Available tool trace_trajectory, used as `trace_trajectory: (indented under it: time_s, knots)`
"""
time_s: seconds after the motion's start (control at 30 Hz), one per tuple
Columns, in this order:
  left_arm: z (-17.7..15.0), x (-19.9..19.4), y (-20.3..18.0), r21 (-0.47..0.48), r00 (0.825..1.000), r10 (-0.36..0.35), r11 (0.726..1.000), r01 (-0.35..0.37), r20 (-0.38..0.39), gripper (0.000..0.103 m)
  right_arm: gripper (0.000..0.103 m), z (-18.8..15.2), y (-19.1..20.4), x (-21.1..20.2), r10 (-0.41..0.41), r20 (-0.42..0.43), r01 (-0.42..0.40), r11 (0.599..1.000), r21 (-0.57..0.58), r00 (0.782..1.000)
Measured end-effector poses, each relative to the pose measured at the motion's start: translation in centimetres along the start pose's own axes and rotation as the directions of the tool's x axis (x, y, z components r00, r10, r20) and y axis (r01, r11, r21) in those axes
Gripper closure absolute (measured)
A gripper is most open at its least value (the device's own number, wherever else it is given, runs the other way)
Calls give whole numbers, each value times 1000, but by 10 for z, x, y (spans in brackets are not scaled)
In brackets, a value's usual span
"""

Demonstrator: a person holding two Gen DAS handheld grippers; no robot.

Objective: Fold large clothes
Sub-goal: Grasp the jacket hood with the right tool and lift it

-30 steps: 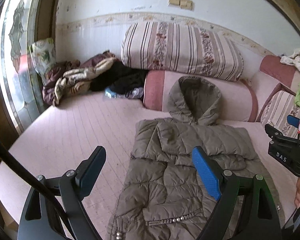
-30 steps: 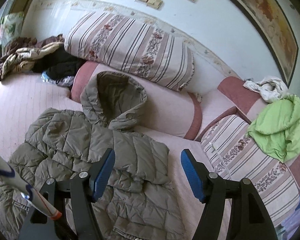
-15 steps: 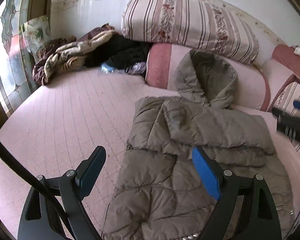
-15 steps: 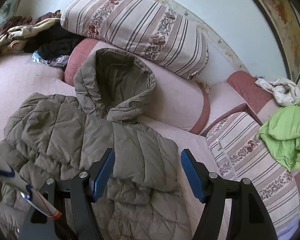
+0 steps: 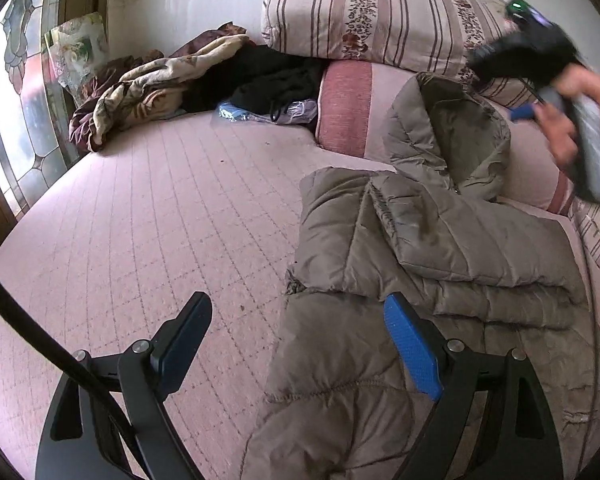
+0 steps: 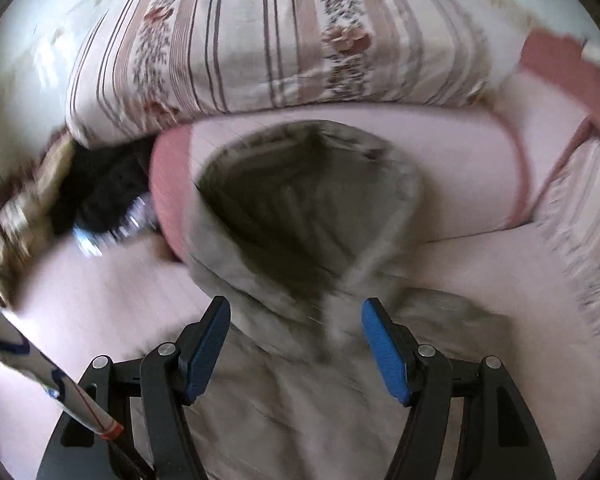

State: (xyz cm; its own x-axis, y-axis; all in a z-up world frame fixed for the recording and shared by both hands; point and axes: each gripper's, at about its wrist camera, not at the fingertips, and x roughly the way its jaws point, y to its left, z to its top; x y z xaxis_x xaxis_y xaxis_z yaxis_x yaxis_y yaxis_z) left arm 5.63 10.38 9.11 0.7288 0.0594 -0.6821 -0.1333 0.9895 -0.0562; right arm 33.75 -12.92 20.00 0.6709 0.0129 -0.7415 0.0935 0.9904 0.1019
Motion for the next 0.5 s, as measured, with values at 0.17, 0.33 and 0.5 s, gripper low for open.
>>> trace_trajectory:
  time_s: [0.17, 0.33, 0.5]
  knots:
    - [4, 9, 11, -38, 999, -26, 999, 24, -32, 16, 29, 41, 28, 44, 79, 1, -79, 993, 89, 997]
    - [5, 19, 24, -92, 997, -44, 995, 38, -65, 16, 27, 63, 53, 88, 72, 9, -72, 991, 108, 997]
    - [4, 26, 27, -115, 995, -59, 992, 49, -81, 16, 27, 69, 56, 122, 34, -11, -32, 992, 121, 999]
